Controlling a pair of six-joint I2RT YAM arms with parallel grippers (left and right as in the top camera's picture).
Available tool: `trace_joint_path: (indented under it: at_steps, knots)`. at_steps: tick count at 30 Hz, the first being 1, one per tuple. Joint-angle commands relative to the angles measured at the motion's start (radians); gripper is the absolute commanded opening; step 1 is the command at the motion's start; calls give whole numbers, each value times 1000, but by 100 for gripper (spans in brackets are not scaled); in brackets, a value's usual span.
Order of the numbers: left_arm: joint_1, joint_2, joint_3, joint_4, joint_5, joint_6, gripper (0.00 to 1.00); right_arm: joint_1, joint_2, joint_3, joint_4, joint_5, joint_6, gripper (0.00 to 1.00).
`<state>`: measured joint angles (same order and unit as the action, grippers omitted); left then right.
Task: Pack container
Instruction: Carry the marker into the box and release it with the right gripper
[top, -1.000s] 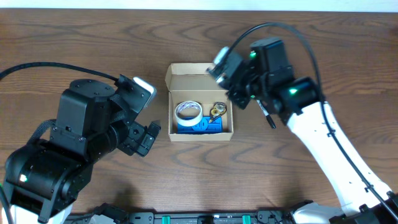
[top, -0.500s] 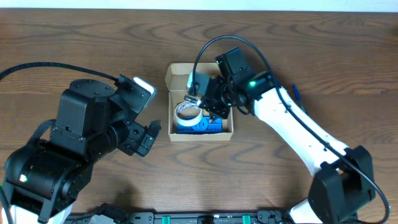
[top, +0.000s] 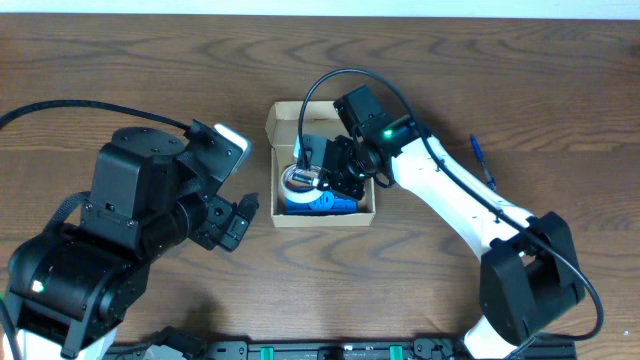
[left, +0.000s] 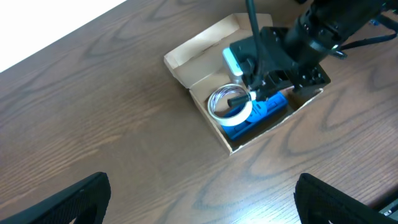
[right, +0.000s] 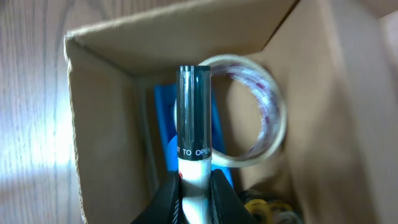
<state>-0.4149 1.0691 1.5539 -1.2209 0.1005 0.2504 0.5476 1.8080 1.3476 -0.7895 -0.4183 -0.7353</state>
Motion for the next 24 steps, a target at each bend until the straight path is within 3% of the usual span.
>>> trace_joint_path:
  at_steps: [1, 15, 18, 20, 24]
  knots:
    - [3, 0, 13, 1, -7, -10, 95, 17, 31, 10, -18, -20, -33, 1]
    - [3, 0, 13, 1, -7, -10, 95, 17, 92, 10, -39, -15, -48, 1]
    - [3, 0, 13, 1, -7, -10, 95, 17, 92, 10, -40, -15, -48, 12]
    - [3, 0, 13, 1, -7, -10, 95, 17, 92, 10, -39, -15, -47, 32]
    - [3, 0, 13, 0, -7, -10, 95, 16, 92, 10, -37, -15, -47, 40]
